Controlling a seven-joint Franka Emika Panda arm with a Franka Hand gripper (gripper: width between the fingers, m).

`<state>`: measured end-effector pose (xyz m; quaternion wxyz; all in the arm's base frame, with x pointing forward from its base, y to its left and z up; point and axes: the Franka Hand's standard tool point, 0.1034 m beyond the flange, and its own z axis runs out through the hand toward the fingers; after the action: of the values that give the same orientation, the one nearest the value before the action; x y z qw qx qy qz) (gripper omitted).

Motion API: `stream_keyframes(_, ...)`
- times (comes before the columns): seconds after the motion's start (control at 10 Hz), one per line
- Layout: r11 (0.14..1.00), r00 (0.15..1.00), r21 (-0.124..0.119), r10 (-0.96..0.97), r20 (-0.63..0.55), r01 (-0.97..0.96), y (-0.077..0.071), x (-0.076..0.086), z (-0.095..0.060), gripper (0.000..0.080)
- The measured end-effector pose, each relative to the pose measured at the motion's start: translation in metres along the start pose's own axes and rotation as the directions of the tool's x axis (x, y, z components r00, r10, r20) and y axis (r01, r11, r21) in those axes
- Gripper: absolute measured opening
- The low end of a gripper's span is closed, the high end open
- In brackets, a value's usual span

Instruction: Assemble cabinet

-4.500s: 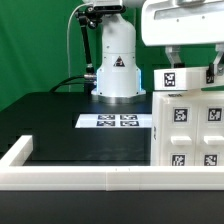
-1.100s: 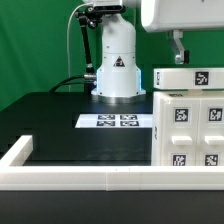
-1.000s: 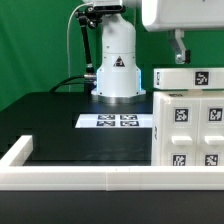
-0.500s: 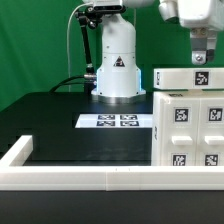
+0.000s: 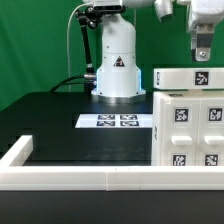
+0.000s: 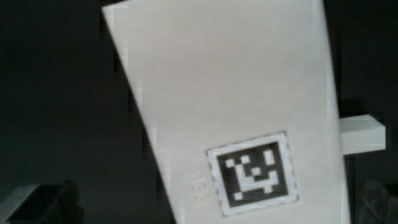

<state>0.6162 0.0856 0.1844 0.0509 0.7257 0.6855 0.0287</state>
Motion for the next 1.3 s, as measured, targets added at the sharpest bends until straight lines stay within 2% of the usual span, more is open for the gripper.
stream_keyframes(0.2, 0.99, 0.99, 0.012, -0.138, 0.009, 0.138, -0.006, 0.0, 0.007, 0.0796)
stream_keyframes(0.7, 0.994, 0.994, 0.026, -0.109, 0.014, 0.108, -0.01, -0.01, 0.022, 0.0796)
stream_keyframes(0.8, 0.994, 0.995, 0.025, -0.104, 0.014, 0.103, -0.01, -0.011, 0.022, 0.0756)
stream_keyframes(0.9, 0.995, 0.995, 0.025, -0.1, 0.015, 0.1, -0.01, -0.012, 0.022, 0.062)
stream_keyframes(1.0, 0.996, 0.996, 0.025, -0.088, 0.015, 0.088, -0.01, -0.012, 0.022, 0.062)
stream_keyframes(1.1, 0.998, 0.998, 0.024, -0.063, 0.016, 0.062, -0.009, -0.012, 0.022, 0.056)
stream_keyframes(1.3, 0.999, 0.999, 0.023, 0.031, 0.017, -0.031, -0.01, -0.013, 0.022, 0.056)
